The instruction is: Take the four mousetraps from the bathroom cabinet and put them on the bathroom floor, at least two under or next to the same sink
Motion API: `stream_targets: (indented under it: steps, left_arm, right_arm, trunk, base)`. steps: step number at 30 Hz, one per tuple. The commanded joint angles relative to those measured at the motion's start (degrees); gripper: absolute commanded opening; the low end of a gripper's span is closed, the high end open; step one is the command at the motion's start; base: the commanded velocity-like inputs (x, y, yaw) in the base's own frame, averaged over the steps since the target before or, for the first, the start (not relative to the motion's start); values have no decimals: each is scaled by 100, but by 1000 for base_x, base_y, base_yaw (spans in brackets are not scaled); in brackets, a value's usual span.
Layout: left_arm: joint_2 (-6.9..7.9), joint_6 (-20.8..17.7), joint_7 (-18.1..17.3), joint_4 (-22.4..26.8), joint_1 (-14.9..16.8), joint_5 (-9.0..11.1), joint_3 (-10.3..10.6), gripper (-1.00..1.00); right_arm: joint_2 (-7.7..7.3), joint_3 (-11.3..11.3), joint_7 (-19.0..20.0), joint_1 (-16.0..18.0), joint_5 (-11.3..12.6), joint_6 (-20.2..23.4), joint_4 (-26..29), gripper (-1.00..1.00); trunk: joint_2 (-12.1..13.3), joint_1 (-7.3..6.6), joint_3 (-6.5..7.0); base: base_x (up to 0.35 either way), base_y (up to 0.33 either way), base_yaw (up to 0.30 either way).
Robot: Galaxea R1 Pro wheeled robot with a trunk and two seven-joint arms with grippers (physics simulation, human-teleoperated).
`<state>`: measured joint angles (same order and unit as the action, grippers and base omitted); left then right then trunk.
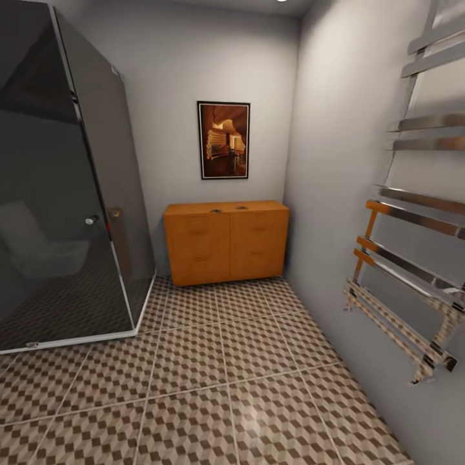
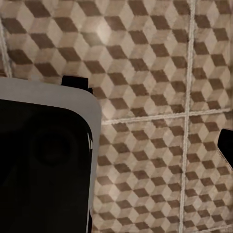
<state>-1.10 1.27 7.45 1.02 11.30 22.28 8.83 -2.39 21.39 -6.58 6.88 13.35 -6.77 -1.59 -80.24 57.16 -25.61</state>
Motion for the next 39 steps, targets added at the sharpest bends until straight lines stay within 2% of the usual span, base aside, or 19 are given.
stream_targets:
  steps: [1,39]
  left_arm:
    - [-2,13,19,-1,3,49,49,100]
    - [-5,31,26,-5,4,58,58,100]
  right_arm:
    - [1,49,-2,7,56,-34,-17,100]
    - [-13,32,-2,7,56,-36,-17,100]
  trunk:
    - [-3,3,-6]
    - [-3,3,-6]
  base:
    - [325,0,0]
    - [325,0,0]
